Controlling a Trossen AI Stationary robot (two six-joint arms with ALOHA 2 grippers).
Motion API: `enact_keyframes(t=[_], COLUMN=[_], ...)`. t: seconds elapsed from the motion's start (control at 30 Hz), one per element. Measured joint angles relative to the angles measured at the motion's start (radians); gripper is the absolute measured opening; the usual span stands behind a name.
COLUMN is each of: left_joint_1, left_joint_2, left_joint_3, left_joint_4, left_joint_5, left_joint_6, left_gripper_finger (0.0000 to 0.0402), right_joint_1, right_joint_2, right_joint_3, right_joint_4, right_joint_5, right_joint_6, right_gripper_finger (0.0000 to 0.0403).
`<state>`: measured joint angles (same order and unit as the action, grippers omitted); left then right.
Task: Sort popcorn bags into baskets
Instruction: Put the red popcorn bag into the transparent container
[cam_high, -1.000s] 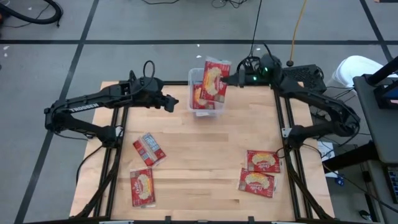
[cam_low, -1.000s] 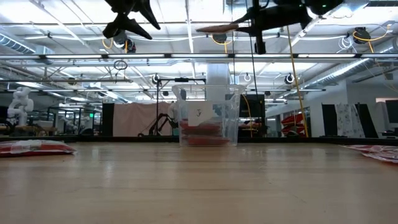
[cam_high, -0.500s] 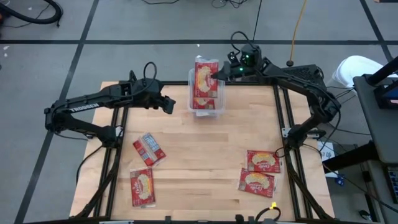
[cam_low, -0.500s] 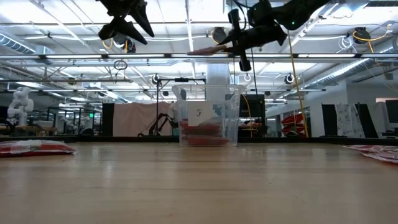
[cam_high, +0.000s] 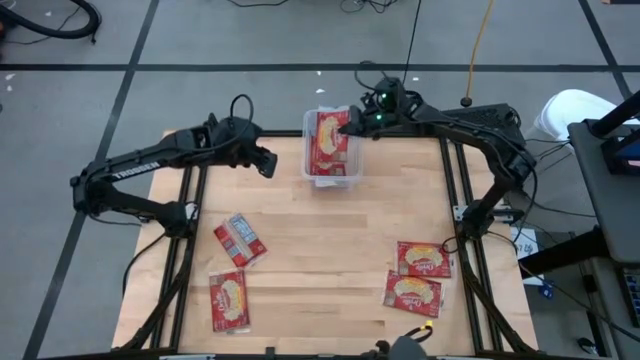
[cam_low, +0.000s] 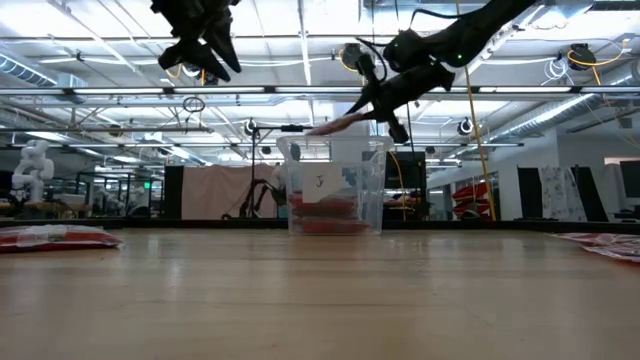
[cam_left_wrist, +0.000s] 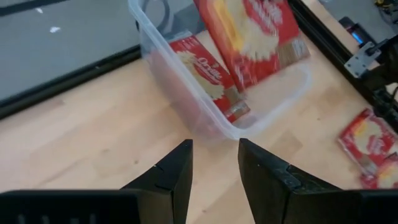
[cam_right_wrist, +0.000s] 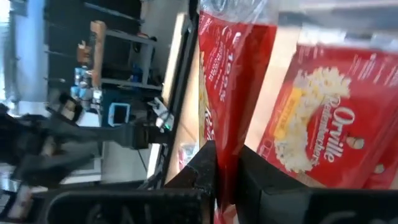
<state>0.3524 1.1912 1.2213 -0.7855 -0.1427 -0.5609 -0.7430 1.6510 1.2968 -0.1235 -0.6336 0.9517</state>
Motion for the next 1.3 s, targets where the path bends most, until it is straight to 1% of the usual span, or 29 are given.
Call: enact_keyframes(t=[0.13, 0.33, 0.5, 0.57, 0.63, 0.77, 0.93, 1.17, 1.3], left_joint_1=[0.036, 0.101, 0.146, 0.169, 0.19, 0.227, 0.254, 0.256, 0.256], left_joint_2=[0.0, 0.0, 0.012, 0.014, 0.024, 0.054, 0.082, 0.092, 0.092], left_joint_3=[0.0, 0.0, 0.0, 0.0, 0.0, -0.003, -0.002, -0.002, -0.002], left_joint_4=[-0.001, -0.005, -0.006, -0.006, 0.001, 0.0, 0.004, 0.04, 0.046], left_joint_5=[0.001, 0.057, 0.078, 0.107, 0.137, 0.193, 0.24, 0.274, 0.283], left_joint_6=[0.041, 0.111, 0.163, 0.193, 0.218, 0.241, 0.263, 0.292, 0.298], left_gripper_finger=[0.0131, 0.0131, 0.0131, 0.0131, 0.0131, 0.0131, 0.0131, 0.0131, 0.0131], right_joint_1=[0.026, 0.033, 0.048, 0.068, 0.082, 0.088, 0.098, 0.135, 0.137], right_joint_2=[0.03, 0.033, 0.034, 0.033, 0.032, 0.034, 0.034, 0.101, 0.15], right_joint_3=[0.0, 0.0, 0.022, 0.047, 0.066, 0.069, 0.069, 0.073, 0.101], right_joint_4=[-0.002, -0.015, -0.024, -0.039, -0.094, -0.187, -0.179, -0.115, -0.162], right_joint_5=[0.01, 0.113, 0.12, 0.13, 0.152, 0.202, 0.291, 0.29, 0.262], right_joint_6=[0.004, 0.002, 0.028, 0.027, 0.003, -0.029, -0.036, 0.001, -0.026], right_gripper_finger=[0.002, 0.002, 0.002, 0.002, 0.002, 0.002, 0.002, 0.002, 0.002])
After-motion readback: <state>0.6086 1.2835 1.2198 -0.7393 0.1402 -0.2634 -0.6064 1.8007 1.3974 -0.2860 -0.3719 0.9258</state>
